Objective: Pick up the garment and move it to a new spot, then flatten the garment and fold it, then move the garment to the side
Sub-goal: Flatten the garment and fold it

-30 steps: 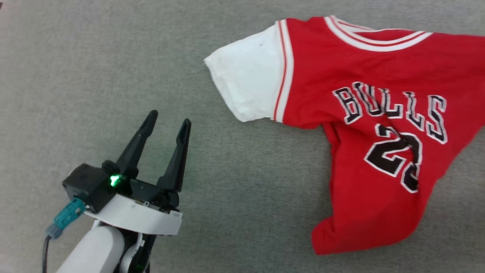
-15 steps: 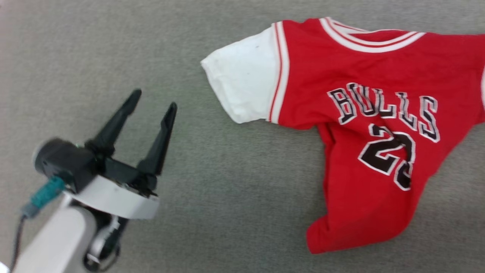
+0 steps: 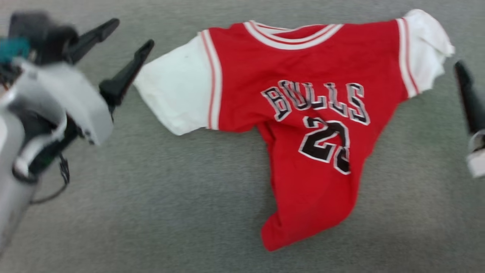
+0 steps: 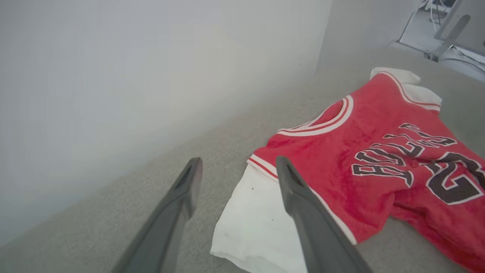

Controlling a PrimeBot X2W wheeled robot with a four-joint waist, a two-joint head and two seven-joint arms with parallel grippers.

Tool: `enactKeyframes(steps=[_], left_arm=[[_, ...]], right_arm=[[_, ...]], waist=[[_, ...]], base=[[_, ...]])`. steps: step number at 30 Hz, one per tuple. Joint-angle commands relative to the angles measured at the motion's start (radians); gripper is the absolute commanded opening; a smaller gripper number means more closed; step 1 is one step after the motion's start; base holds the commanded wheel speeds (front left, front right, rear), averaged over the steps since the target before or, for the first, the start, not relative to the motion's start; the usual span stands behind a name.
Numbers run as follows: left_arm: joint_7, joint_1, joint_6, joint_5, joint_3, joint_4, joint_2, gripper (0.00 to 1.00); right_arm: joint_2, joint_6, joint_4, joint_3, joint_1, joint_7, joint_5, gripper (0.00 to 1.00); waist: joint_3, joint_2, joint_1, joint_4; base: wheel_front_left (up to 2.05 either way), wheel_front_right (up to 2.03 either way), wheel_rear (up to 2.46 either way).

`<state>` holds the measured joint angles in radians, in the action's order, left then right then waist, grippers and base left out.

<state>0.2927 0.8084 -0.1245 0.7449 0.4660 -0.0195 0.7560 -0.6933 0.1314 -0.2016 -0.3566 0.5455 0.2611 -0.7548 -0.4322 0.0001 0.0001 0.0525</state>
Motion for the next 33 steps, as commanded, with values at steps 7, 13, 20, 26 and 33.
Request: enactKeyframes(steps=[7, 13, 20, 26, 33], left_arm=[[0.346, 0.251, -0.006, 0.193, 0.197, 0.200, 0.011, 1.00], [0.587, 0.395, -0.007, 0.332, 0.266, 0.380, 0.032, 1.00], [0.642, 0.466, -0.007, 0.374, 0.328, 0.431, 0.062, 1.00], [0.660, 0.468, -0.006, 0.417, 0.383, 0.461, 0.081, 1.00], [0.680, 0.475, -0.007, 0.487, 0.416, 0.430, 0.089, 0.00]], right_arm=[[0.163, -0.001, 0.242, 0.098, -0.202, 0.005, 0.136, 1.00], [0.218, -0.001, 0.326, 0.098, -0.237, -0.018, 0.192, 1.00], [0.237, -0.001, 0.369, 0.109, -0.250, -0.037, 0.216, 1.00], [0.243, -0.001, 0.374, 0.111, -0.252, -0.044, 0.232, 1.00], [0.227, -0.001, 0.377, 0.114, -0.228, -0.062, 0.225, 1.00]], waist=[[-0.067, -0.0001, -0.0001, 0.150], [-0.103, -0.0001, -0.0001, 0.213], [-0.127, -0.0001, -0.0001, 0.239], [-0.140, -0.0001, -0.0001, 0.241], [-0.141, -0.0001, -0.0001, 0.228]], base=[[0.00, 0.00, 0.00], [0.00, 0.00, 0.00], [0.00, 0.00, 0.00], [0.00, 0.00, 0.00], [0.00, 0.00, 0.00]])
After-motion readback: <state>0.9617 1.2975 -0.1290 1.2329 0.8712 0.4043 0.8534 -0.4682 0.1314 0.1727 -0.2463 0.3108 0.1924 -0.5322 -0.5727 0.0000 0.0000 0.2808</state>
